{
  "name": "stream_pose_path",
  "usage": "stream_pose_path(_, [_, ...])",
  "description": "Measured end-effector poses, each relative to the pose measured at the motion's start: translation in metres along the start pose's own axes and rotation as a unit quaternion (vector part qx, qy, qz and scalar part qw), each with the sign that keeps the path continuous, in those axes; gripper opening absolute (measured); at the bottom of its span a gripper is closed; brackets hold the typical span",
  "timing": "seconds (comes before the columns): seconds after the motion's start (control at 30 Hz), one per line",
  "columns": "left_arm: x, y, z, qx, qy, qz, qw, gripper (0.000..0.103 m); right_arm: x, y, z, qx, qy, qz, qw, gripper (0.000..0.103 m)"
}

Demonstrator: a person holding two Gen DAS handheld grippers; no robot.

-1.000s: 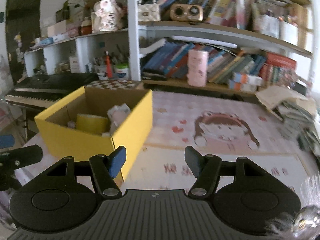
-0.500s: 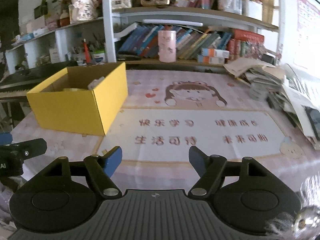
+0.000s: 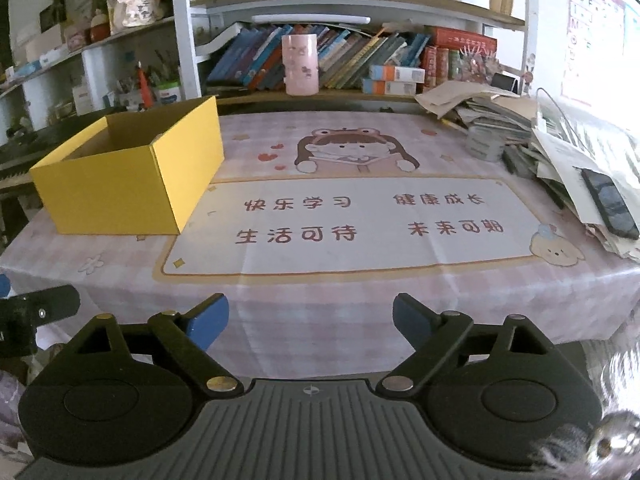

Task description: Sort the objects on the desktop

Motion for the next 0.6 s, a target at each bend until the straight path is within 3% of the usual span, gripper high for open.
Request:
stream_pose_path(0.33, [-0.003, -0.002, -0.006, 0.002, 0.016, 0.014, 0.9998, 0.103, 0.001, -0.003, -0.001, -0.002, 0.002, -0.001, 1.000, 0.089])
stream_pose_path(0.6, [-0.001, -0.009, -0.004, -0.004, 0.007, 0.010, 0.9999, 0.103, -0.001, -0.011, 0.001, 0.002, 0.009, -0.009, 1.000, 0.089])
Point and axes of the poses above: each gripper's, at about its wrist camera, not at the fingertips, and z roughly against the way its jaws point, y to its left, x to its top, the point moved 5 cm from there along -z, roughly the way its jaws point, and after that the axes turned 3 degrees about y, right-handed, at the moved point
